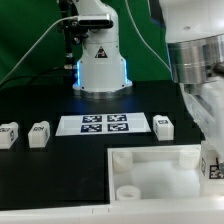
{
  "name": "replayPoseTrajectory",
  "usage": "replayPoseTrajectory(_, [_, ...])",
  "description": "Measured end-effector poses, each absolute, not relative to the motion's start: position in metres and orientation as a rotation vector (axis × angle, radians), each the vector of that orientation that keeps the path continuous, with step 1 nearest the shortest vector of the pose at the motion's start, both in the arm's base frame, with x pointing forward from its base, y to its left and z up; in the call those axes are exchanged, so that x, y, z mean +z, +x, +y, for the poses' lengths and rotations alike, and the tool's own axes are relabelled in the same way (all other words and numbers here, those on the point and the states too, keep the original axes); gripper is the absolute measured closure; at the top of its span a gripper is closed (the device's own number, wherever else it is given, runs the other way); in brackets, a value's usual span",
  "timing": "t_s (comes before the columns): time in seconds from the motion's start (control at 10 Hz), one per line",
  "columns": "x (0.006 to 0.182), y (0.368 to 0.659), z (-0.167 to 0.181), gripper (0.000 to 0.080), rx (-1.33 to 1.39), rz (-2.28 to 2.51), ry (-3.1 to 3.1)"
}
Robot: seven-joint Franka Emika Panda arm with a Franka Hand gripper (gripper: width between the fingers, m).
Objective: Assemble one leg
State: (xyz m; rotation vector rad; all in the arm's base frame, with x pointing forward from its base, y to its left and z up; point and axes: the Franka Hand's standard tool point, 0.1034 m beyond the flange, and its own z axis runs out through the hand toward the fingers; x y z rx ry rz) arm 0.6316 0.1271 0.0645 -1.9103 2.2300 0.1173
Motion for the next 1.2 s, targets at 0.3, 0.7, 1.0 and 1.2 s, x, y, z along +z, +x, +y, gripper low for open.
replayPoseTrajectory(0.3, [0.0639,0.6313,0.1272,0.0407,0.121,2.241,-1.888])
replayPoseTrajectory(0.7, [0.0581,0.6247,0.1239,0.0160,0.061,1.793,-2.332])
replayPoseTrajectory(1.0, [0.0580,0.6245,0.1227,0.0151,0.014,1.419,-2.591])
replayPoseTrajectory(1.2, [0.0584,0.6243,0.1222,0.0151,-0.014,1.089,-2.760])
